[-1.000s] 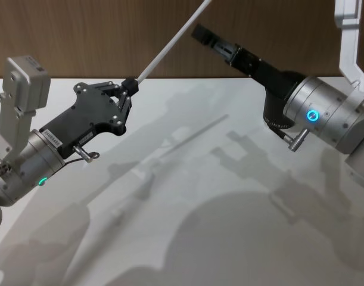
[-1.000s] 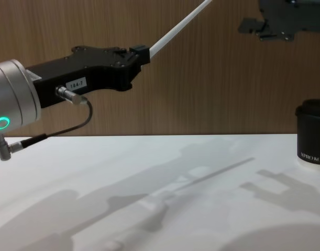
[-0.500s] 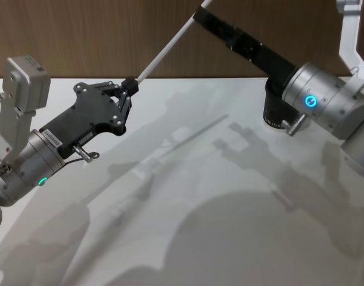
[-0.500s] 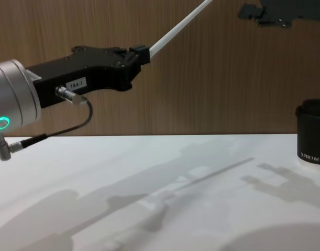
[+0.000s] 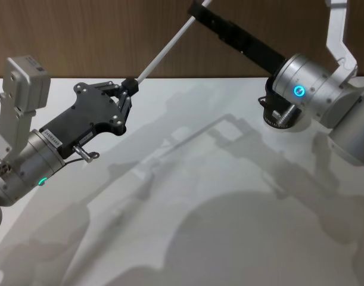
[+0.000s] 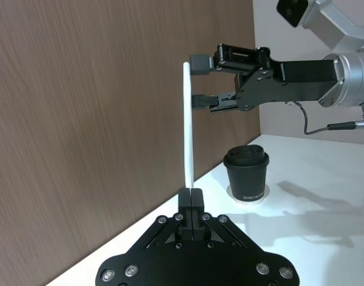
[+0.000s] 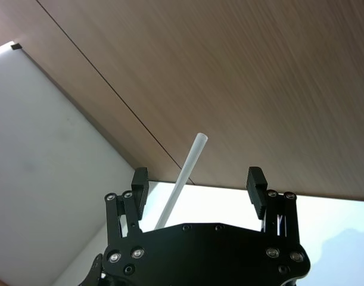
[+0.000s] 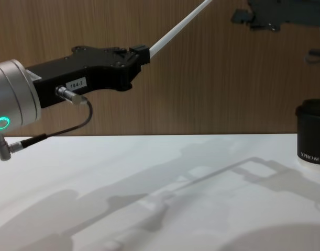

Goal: Pick up the straw with one hand, pass it to the other hand, and insert it into the cup.

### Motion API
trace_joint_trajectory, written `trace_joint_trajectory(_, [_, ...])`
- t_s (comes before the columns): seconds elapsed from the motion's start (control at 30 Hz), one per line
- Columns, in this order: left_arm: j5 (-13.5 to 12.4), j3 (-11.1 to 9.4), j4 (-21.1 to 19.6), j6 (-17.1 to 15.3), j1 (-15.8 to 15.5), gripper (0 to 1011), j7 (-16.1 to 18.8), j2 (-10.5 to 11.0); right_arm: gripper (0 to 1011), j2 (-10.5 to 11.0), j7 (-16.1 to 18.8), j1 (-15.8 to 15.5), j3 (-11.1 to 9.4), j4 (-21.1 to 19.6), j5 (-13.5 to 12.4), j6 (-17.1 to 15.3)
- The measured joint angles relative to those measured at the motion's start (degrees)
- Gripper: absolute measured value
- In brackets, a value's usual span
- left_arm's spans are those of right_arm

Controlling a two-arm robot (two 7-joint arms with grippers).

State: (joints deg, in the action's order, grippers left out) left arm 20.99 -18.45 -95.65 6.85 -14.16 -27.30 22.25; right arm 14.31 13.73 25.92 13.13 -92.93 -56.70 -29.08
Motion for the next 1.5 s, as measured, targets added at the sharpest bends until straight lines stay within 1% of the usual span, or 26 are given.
trace_joint_trajectory(0.27, [0.00,0.00,0.00,0.00,0.00,4,0.00,0.00,1001,-0.31,-0.31,1.30,0.59,1.89,-0.14,-0.09])
trace_joint_trajectory(0.53, [0.00,0.00,0.00,0.00,0.00,4,0.00,0.00,1001,-0.56,-0.67,2.52,1.14,3.51,-0.81,-0.52])
trace_joint_trajectory(0.9, [0.00,0.00,0.00,0.00,0.00,4,0.00,0.00,1002,-0.62,-0.73,3.49,1.64,4.58,-1.69,-1.14])
trace_joint_trajectory(0.97, [0.00,0.00,0.00,0.00,0.00,4,0.00,0.00,944,-0.62,-0.71,3.63,1.73,4.74,-1.84,-1.21])
trace_joint_trajectory(1.03, [0.00,0.00,0.00,0.00,0.00,4,0.00,0.00,917,-0.62,-0.70,3.74,1.78,4.86,-1.98,-1.25])
trace_joint_trajectory(1.13, [0.00,0.00,0.00,0.00,0.00,4,0.00,0.00,838,-0.61,-0.68,3.86,1.84,4.99,-2.12,-1.30])
trace_joint_trajectory(1.17, [0.00,0.00,0.00,0.00,0.00,3,0.00,0.00,810,-0.61,-0.67,3.88,1.85,5.02,-2.15,-1.31])
trace_joint_trajectory(1.2, [0.00,0.00,0.00,0.00,0.00,3,0.00,0.00,760,-0.60,-0.66,3.92,1.88,5.07,-2.20,-1.33])
trace_joint_trajectory(1.27, [0.00,0.00,0.00,0.00,0.00,4,0.00,0.00,730,-0.59,-0.65,3.98,1.91,5.12,-2.24,-1.35])
trace_joint_trajectory(1.33, [0.00,0.00,0.00,0.00,0.00,4,0.00,0.00,645,-0.59,-0.64,4.03,1.94,5.18,-2.28,-1.38])
trace_joint_trajectory(1.5, [0.00,0.00,0.00,0.00,0.00,3,0.00,0.00,505,-0.59,-0.62,4.10,1.98,5.26,-2.36,-1.41])
